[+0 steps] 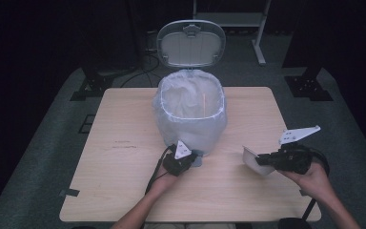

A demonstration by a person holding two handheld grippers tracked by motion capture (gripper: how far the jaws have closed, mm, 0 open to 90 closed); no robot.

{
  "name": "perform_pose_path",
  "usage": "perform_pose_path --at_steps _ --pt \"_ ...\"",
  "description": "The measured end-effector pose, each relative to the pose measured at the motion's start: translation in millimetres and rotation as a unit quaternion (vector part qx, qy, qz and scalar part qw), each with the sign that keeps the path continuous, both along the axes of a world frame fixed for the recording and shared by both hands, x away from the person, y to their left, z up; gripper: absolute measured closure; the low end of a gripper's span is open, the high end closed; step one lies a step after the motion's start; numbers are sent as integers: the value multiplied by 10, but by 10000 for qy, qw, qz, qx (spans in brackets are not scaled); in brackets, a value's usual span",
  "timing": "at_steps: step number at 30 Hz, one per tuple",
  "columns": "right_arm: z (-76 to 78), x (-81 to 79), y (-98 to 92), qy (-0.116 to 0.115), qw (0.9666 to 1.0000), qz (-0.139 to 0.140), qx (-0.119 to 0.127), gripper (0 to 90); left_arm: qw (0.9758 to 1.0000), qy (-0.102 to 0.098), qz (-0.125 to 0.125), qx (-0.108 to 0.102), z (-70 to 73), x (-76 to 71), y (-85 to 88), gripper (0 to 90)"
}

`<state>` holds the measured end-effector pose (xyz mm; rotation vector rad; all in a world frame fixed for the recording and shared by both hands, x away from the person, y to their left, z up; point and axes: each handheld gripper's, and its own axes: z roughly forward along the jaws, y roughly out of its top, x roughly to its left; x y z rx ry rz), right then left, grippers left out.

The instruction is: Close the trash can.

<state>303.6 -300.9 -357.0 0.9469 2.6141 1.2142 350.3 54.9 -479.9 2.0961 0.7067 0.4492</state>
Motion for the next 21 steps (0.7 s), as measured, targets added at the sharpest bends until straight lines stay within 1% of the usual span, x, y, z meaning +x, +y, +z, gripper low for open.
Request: perform_pose_path --at_steps 2,10,11,12,15,21 --pt "36 2 -4 -14 10000 -9 -1 837 10000 1 13 -33 -2 -1 -4 874" --pt "201 16 -13 -69 9999 -6 75 837 10000 2 17 -44 -3 -1 -4 874" --pt "201 16 -13 -69 9999 -6 75 837 10000 2 17 -44 -3 -1 -4 874" --pt "248 21 -11 -94 9999 9 86 837 10000 0 18 -42 -3 -1 -4 874" --pt "322 28 -7 -118 9999 30 111 837 10000 3 20 -44 -3 -1 -4 873" --pt "497 29 6 -241 9995 94 178 837 10000 4 23 -50 -3 0 -4 873"
